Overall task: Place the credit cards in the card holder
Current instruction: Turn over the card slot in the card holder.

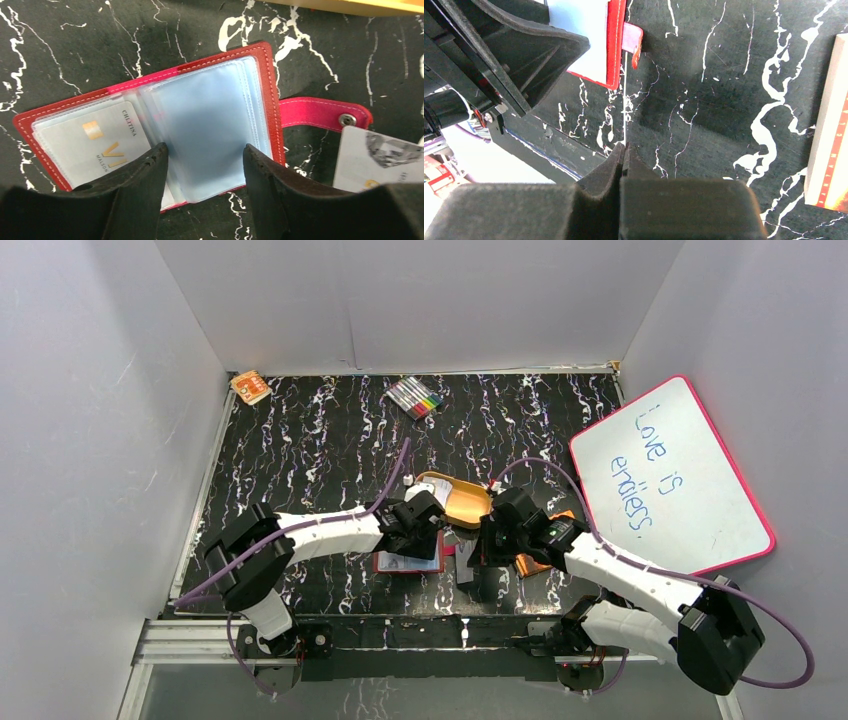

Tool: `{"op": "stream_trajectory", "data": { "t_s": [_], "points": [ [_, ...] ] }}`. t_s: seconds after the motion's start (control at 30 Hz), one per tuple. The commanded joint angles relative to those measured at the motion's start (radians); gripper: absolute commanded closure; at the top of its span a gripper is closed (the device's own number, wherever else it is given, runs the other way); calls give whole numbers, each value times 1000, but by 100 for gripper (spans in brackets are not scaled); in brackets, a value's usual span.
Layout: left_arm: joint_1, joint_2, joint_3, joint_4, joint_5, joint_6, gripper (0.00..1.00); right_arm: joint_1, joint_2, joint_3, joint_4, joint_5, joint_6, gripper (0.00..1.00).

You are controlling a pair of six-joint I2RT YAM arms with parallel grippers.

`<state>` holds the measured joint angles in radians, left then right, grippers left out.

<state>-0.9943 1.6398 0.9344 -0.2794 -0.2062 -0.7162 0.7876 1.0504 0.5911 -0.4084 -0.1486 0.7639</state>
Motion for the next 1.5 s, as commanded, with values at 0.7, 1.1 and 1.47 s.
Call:
{"op": "stream_trajectory", "data": {
  "t_s": [0.7,1.1,1.47],
  "points": [
    [-10,7,-58,-72,-94,-57,92,4,92,53,228,-210,3,100],
    [-10,1,-68,-75,-107,-70,97,4,189,45,323,-306,55,100],
    [-10,3,-66,-84,-117,-69,100,3,200,21,320,-294,72,100]
  ]
}}
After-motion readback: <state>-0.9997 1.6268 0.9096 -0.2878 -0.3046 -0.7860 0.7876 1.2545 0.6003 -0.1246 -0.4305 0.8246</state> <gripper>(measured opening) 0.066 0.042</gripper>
